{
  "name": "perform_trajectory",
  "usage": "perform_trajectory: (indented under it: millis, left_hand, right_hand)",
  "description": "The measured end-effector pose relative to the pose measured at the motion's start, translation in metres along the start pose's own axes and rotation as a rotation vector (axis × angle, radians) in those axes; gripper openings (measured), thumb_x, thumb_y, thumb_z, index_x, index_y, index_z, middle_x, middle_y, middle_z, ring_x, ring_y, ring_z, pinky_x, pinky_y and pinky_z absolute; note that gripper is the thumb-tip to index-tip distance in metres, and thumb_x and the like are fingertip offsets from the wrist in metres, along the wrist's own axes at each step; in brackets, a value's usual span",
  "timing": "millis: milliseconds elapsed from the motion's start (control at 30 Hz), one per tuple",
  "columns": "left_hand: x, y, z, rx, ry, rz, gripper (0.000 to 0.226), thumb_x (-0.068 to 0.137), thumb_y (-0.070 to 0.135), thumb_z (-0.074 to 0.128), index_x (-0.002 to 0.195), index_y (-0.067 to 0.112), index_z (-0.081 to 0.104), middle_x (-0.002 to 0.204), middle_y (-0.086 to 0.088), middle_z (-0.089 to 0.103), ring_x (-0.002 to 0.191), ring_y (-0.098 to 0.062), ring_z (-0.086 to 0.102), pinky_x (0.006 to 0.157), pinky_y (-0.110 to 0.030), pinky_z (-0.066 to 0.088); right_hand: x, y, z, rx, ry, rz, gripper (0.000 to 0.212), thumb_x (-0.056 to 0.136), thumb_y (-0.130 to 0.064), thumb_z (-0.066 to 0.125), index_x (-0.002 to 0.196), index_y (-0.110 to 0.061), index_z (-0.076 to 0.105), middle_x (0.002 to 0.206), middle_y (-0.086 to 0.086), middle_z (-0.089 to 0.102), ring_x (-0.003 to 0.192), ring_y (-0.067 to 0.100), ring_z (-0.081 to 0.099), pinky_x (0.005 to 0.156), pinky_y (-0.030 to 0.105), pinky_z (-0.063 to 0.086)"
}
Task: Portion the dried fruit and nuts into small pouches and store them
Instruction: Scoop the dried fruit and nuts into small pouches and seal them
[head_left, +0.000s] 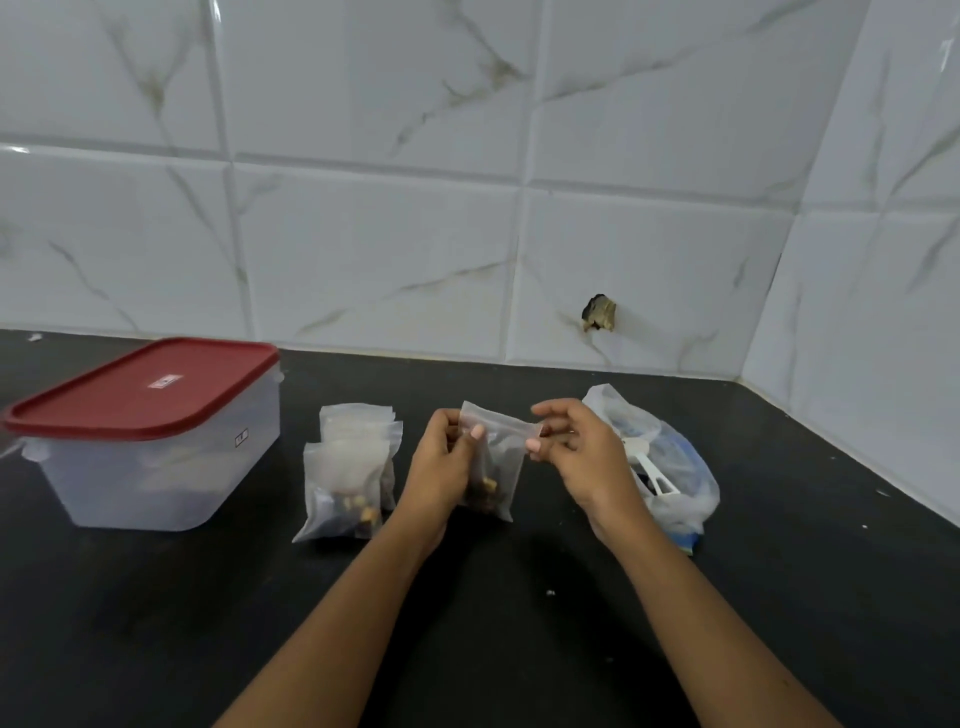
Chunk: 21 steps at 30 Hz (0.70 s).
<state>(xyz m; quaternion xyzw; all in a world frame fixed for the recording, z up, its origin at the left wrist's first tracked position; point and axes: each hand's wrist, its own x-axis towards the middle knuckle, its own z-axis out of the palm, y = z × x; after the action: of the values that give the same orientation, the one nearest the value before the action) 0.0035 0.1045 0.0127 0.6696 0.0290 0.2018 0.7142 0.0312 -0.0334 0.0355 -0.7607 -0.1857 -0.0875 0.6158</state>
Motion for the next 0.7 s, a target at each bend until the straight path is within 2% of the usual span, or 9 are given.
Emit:
perform_trajectory:
  millis: [100, 167, 233, 267, 467, 600, 700]
  left_hand:
    - [0.0006, -0.0013, 0.0006, -0.042, -0.003, -0.003, 0.010, 0.095, 0.018, 0.049, 0.085, 0.021, 0.050, 0.086, -0.007, 0.054, 0.069, -0.015, 0.054, 0.055, -0.031, 0.048]
    - [0.0002, -0.0012, 0.0022, -0.054, -0.022, -0.011, 0.007, 0.094, 0.020, 0.050, 0.088, 0.020, 0.052, 0.094, -0.007, 0.058, 0.081, -0.017, 0.057, 0.065, -0.031, 0.050]
    - [-0.0002, -0.0005, 0.0027, -0.072, -0.036, -0.018, 0.005, 0.093, 0.022, 0.052, 0.090, 0.019, 0.053, 0.099, -0.008, 0.060, 0.089, -0.019, 0.057, 0.078, -0.039, 0.051]
    - [-0.0005, 0.0002, 0.0027, -0.079, -0.039, -0.016, 0.005, 0.093, 0.022, 0.052, 0.090, 0.018, 0.053, 0.100, -0.008, 0.060, 0.090, -0.019, 0.057, 0.080, -0.041, 0.050]
    - [-0.0015, 0.0006, 0.0025, -0.108, -0.083, -0.003, 0.012, 0.092, 0.023, 0.053, 0.100, 0.014, 0.055, 0.105, -0.010, 0.061, 0.094, -0.020, 0.058, 0.072, -0.032, 0.051]
    - [-0.0025, 0.0024, 0.0026, -0.097, -0.114, 0.026, 0.009, 0.092, 0.021, 0.054, 0.098, 0.016, 0.057, 0.100, -0.007, 0.062, 0.091, -0.017, 0.059, 0.069, -0.026, 0.052]
    - [-0.0027, 0.0029, 0.0031, -0.048, -0.100, 0.057, 0.005, 0.092, 0.016, 0.054, 0.089, 0.019, 0.058, 0.092, -0.004, 0.061, 0.086, -0.014, 0.058, 0.066, -0.021, 0.051]
  right_hand:
    - [0.0011, 0.0011, -0.0007, 0.091, 0.026, 0.018, 0.029, 0.083, 0.008, 0.059, 0.092, -0.019, 0.060, 0.079, -0.001, 0.057, 0.071, 0.011, 0.059, 0.065, 0.018, 0.053]
    - [0.0020, 0.0006, -0.0015, 0.150, 0.047, 0.017, 0.028, 0.083, 0.007, 0.060, 0.093, -0.019, 0.060, 0.080, 0.000, 0.057, 0.072, 0.010, 0.057, 0.060, 0.014, 0.051]
    - [0.0027, 0.0002, -0.0019, 0.216, 0.050, 0.023, 0.026, 0.083, 0.004, 0.061, 0.095, -0.019, 0.059, 0.081, -0.001, 0.057, 0.074, 0.010, 0.056, 0.058, 0.013, 0.049]
    - [0.0027, 0.0004, -0.0014, 0.233, 0.047, 0.024, 0.026, 0.083, 0.003, 0.062, 0.095, -0.020, 0.059, 0.081, -0.001, 0.058, 0.074, 0.010, 0.055, 0.059, 0.013, 0.048]
    - [0.0026, 0.0027, 0.0025, 0.204, 0.057, 0.011, 0.027, 0.083, -0.002, 0.064, 0.093, -0.026, 0.059, 0.081, -0.003, 0.058, 0.077, 0.011, 0.055, 0.064, 0.018, 0.046]
    - [0.0035, 0.0034, 0.0021, 0.222, 0.071, 0.013, 0.028, 0.082, -0.001, 0.063, 0.093, -0.026, 0.058, 0.078, -0.003, 0.060, 0.076, 0.012, 0.056, 0.069, 0.023, 0.048]
    - [0.0035, 0.0039, 0.0045, 0.176, 0.069, 0.006, 0.029, 0.082, 0.000, 0.062, 0.092, -0.027, 0.057, 0.073, -0.006, 0.060, 0.077, 0.014, 0.055, 0.079, 0.033, 0.049]
